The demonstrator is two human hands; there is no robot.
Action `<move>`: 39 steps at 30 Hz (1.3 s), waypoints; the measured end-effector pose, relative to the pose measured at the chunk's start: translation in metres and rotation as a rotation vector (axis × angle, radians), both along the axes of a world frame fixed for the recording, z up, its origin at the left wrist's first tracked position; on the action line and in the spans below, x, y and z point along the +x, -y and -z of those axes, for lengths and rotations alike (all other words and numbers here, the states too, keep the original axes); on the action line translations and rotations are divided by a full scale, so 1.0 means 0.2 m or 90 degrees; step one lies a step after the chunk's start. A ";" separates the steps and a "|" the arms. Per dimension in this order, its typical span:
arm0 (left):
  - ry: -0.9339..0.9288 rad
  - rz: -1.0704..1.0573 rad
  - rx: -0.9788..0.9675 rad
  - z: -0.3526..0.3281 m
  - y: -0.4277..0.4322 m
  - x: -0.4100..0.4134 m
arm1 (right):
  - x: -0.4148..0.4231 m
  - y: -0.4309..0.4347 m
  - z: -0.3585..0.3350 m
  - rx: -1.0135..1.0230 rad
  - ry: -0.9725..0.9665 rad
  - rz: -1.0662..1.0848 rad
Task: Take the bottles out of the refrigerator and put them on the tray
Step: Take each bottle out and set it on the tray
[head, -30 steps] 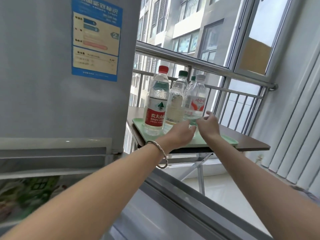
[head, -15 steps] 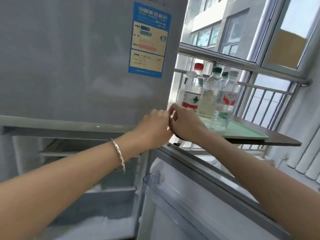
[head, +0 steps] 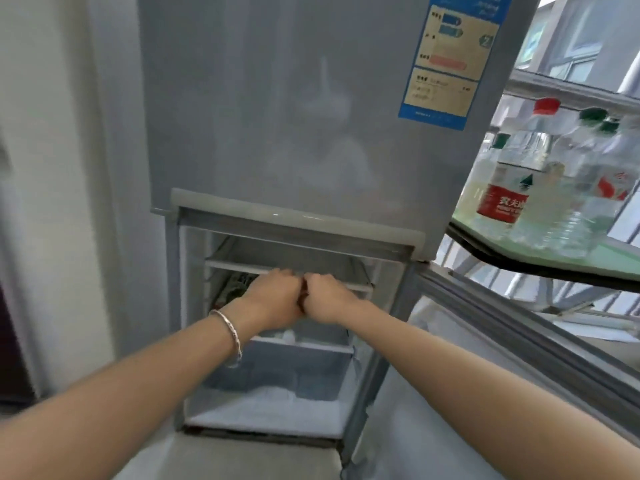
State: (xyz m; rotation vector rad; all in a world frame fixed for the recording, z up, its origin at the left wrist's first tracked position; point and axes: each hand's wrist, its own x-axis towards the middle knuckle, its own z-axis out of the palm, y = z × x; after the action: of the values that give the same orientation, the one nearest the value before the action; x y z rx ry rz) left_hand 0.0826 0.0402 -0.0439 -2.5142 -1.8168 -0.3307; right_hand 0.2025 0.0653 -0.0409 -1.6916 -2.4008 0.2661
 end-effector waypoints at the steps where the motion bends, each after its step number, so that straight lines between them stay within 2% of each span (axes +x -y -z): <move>1: 0.004 -0.019 -0.012 0.03 -0.02 -0.02 | -0.04 -0.03 0.04 -0.008 0.000 0.002; 6: 0.024 -0.088 -0.067 0.24 -0.11 -0.12 | -0.15 -0.21 0.34 -0.126 -0.014 0.020; 14: 0.057 -0.125 -0.073 0.51 -0.25 -0.24 | -0.11 -0.49 0.76 -0.244 0.138 0.054; 23: 0.086 -0.148 -0.112 0.69 -0.34 -0.29 | -0.11 -0.62 1.10 -0.251 0.025 0.048; 27: 0.092 -0.138 -0.121 0.75 -0.36 -0.27 | -0.09 -0.57 1.18 -0.140 0.008 0.077; 31: 0.105 -0.132 -0.144 0.77 -0.39 -0.22 | -0.08 -0.48 1.18 0.057 0.030 0.116; 36: 0.143 -0.119 -0.166 0.74 -0.42 -0.09 | -0.05 -0.41 0.97 0.239 -0.011 0.112; 39: 0.190 -0.116 -0.159 0.68 -0.44 -0.02 | -0.02 -0.38 0.79 0.290 -0.036 0.113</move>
State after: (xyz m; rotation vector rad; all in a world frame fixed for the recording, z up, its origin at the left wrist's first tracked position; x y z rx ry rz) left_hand 0.0792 0.1289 -0.1789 -2.5385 -2.3122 -0.5270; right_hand 0.1977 0.1412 -0.1986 -1.6342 -2.0478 -0.2383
